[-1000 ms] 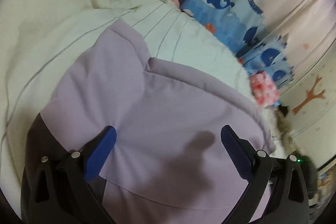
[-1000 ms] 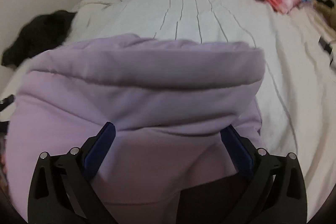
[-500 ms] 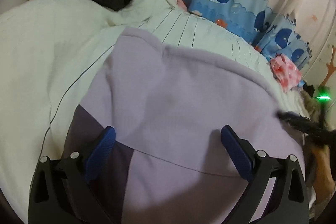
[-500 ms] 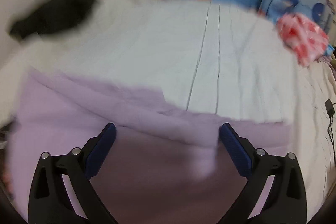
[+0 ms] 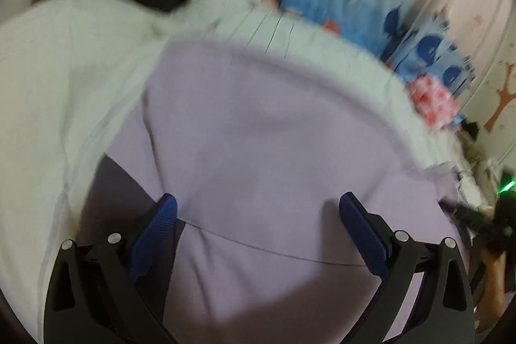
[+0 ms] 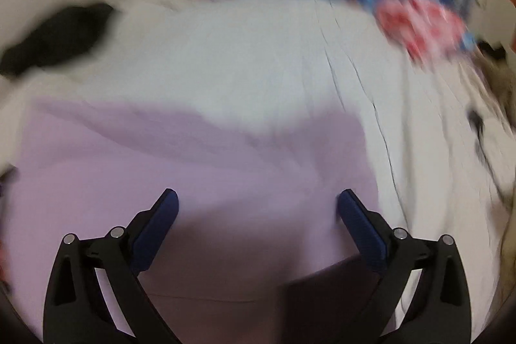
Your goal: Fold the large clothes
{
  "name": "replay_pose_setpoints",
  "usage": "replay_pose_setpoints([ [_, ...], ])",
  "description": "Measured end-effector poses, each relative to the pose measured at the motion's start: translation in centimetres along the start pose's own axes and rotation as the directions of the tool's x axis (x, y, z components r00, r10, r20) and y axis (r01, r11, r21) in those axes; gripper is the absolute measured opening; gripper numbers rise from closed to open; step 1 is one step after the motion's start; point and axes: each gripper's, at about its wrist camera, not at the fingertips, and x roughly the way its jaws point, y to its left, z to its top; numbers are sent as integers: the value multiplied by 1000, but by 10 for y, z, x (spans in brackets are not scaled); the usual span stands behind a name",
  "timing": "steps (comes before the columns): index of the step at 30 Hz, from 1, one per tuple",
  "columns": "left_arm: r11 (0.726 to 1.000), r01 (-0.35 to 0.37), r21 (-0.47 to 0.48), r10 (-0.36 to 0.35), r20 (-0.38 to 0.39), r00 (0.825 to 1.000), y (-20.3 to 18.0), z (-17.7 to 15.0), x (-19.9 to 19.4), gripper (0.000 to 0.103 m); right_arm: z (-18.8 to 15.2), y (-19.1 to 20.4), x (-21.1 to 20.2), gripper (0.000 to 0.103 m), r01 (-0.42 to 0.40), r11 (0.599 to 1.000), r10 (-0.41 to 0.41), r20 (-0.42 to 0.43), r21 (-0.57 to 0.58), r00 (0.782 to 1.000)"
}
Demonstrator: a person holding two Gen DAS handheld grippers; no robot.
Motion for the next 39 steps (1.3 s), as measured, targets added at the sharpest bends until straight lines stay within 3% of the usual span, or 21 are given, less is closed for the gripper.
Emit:
replay_pose_setpoints([
  [2, 999, -30, 24, 30, 16, 999, -10, 4, -8, 96, 8, -2, -10, 96, 25, 1000, -25, 11, 18, 1000],
  [4, 999, 21, 28, -22, 37, 999, -19, 10, -20, 96, 24, 12, -33, 96, -12, 1000, 13, 85, -10, 996],
  [8, 996, 21, 90, -26, 62, 998, -50, 40, -7, 96, 63, 45, -42, 96, -24, 997, 34, 136, -73, 990],
  [11, 991, -11, 135, 10, 2, 1000, -67, 58, 35, 96, 78, 41, 10, 96, 60, 995, -57, 43, -74, 997],
  [12, 989, -29, 145, 35, -37, 999, -66, 57, 52, 96, 72, 32, 34, 96, 50, 996, -51, -16, -68, 999],
  [13, 992, -13, 124, 23, -74, 997, -62, 57, 65, 96, 67, 18, 52, 96, -30, 1000, 30, -52, 9, 998],
  [15, 995, -20, 97, 29, -93, 995, -60, 56, 76, 96, 68, 9, 51, 96, -49, 997, 51, -41, 56, 998],
  [17, 991, -42, 124, 53, -93, 994, -64, 53, 75, 96, 66, 16, 44, 96, -24, 1000, 25, -57, 20, 998],
  [19, 992, -29, 121, 40, -93, 995, -63, 48, 58, 96, 60, 25, 14, 96, -9, 1000, 10, -15, 4, 1000],
  [20, 994, -14, 108, 23, -80, 997, -63, 46, 45, 96, 56, 29, -8, 96, -41, 999, 41, 23, 0, 999],
  [21, 995, 7, 96, -2, -60, 998, -60, 45, 28, 96, 47, 35, -31, 96, -67, 998, 68, 62, -18, 996],
  [24, 994, 17, 106, -21, 42, 999, -42, 27, -33, 96, 1, 47, -84, 96, -43, 997, 54, 160, -71, 986],
  [26, 999, -10, 53, 6, 65, 998, -15, 9, -48, 96, -30, 39, -69, 96, 18, 997, -11, 104, -74, 995],
  [27, 999, -15, 28, 14, 40, 999, -5, 6, -41, 96, -49, 29, -47, 97, -15, 997, 21, 69, -80, 997],
  [28, 1000, -1, -10, 0, -34, 999, 10, -1, -25, 96, -52, 24, -46, 97, -45, 997, 50, 89, -57, 995],
  [29, 1000, 7, -12, -8, -59, 998, 16, -6, -18, 96, -49, 25, -49, 97, -44, 998, 48, 75, -50, 996],
  [31, 999, -43, 10, 43, -49, 998, 12, -7, -31, 95, -39, 37, -62, 97, 2, 999, -1, 17, -54, 1000],
  [36, 999, 45, 4, -45, 1, 999, 20, -27, -102, 96, -68, 28, -144, 97, -182, 983, 180, 89, 15, 980],
  [39, 995, 88, -39, -88, 3, 996, 44, -46, -130, 96, -106, -14, -174, 97, -264, 950, 252, 89, 166, 964],
])
